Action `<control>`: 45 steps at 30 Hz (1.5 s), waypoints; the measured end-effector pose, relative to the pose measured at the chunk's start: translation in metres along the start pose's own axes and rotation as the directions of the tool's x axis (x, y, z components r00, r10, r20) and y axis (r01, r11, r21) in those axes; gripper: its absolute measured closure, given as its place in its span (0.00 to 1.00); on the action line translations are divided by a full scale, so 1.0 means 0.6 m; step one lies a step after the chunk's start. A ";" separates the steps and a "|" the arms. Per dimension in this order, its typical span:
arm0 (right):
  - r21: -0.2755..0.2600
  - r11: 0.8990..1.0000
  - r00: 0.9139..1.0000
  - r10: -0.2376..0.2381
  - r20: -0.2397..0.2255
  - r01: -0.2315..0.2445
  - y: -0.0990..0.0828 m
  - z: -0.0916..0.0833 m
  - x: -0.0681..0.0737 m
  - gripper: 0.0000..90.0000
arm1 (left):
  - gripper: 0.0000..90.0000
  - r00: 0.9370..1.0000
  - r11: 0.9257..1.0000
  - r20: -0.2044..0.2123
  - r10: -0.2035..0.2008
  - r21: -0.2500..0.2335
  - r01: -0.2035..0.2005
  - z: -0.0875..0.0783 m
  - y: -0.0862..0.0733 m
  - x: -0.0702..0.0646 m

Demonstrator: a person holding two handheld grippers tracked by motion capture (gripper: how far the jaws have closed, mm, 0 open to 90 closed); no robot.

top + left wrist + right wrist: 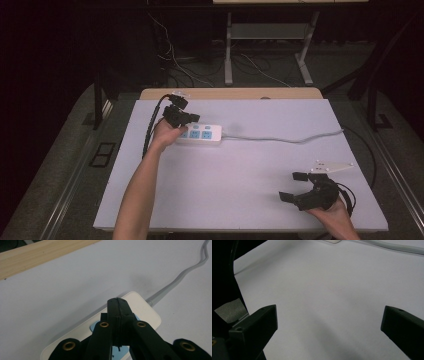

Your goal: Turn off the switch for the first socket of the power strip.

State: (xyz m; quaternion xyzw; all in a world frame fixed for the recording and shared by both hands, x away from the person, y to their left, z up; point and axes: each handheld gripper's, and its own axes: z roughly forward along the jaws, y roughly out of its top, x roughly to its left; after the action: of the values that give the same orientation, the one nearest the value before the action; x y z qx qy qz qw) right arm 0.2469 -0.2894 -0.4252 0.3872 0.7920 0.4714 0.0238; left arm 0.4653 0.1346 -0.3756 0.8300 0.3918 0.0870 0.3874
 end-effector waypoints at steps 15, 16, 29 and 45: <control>0.000 1.000 1.000 0.002 0.000 -0.002 0.000 0.001 0.002 0.01 | 0.99 1.000 0.998 -0.020 0.001 -0.055 -0.002 -0.064 -0.008 -0.013; 0.000 1.000 1.000 0.002 0.000 -0.002 0.000 0.000 0.002 0.01 | 0.99 1.000 0.998 -0.022 -0.001 -0.058 -0.001 -0.068 -0.009 -0.015; -0.007 1.000 1.000 0.002 -0.006 -0.002 -0.001 -0.002 0.003 0.01 | 0.65 1.000 0.985 0.016 -0.021 -0.168 0.024 -0.137 -0.038 -0.039; -0.010 1.000 1.000 0.007 -0.004 -0.007 -0.001 -0.002 0.004 0.01 | 0.14 0.991 0.944 0.081 -0.102 -0.306 0.122 -0.193 -0.118 -0.036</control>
State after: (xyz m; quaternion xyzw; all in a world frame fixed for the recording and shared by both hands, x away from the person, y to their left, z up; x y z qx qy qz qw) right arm 0.2442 -0.2890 -0.4242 0.3889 0.7884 0.4762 0.0225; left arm 0.3573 0.2133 -0.3431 0.7375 0.4072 0.0986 0.5297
